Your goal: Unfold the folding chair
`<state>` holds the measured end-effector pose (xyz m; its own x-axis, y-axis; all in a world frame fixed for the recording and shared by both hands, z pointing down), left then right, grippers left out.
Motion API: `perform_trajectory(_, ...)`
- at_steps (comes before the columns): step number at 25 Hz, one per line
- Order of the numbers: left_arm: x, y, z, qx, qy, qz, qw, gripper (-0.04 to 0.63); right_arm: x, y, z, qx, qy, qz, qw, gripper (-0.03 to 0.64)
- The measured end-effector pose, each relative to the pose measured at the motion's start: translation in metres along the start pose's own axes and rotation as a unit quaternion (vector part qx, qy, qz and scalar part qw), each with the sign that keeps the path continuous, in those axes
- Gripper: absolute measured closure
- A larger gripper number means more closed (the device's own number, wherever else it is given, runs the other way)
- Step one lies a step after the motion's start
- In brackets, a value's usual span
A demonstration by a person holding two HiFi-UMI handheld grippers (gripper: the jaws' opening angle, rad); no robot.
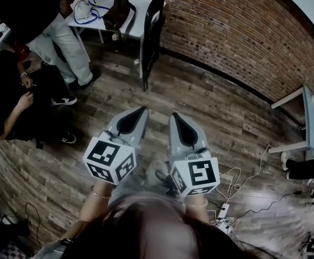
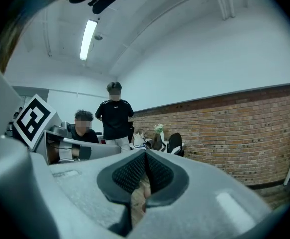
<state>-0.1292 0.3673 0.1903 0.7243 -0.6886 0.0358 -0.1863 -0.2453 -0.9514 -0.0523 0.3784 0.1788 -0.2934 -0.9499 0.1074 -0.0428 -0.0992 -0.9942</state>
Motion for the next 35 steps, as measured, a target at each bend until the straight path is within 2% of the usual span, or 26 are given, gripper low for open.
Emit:
perform_trajectory(6,0.043,-0.001,-0.040,-0.009,0.012,-0.001,0.9999,0.595,0.055,-0.010,0.021,0.013,0.009,-0.005,1.000,0.620)
perform_trajectory(14,0.121,0.028,-0.090,-0.004,0.030,0.010,0.9995,0.595,0.145,0.010,0.071,0.014,0.027,0.005,1.000,0.620)
perform_trajectory(19,0.154,0.038,-0.118,-0.004,0.051,0.012,0.9986,0.595,0.189,0.008,0.092,0.019,0.044,-0.003,0.999,0.620)
perform_trajectory(28,0.185,0.051,-0.163,-0.003,0.077,0.005,0.9970,0.595,0.249,0.008,0.105,0.029,0.068,-0.012,0.997,0.620)
perform_trajectory(35,0.204,0.060,-0.203,-0.008,0.088,0.005,0.9961,0.595,0.294,0.010,0.112,0.032,0.072,-0.015,0.997,0.620)
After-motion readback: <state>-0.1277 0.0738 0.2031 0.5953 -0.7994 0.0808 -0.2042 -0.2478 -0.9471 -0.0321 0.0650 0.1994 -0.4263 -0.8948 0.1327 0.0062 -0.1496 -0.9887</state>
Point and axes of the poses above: the fingertips, and each gripper's own axes: x forward along the fingers, z to its right, y out of its top, the point moved 1 cm from there along -x, backward along the fingers, and after that the axes turned 14 degrees about -y, right-handed, at the moved point
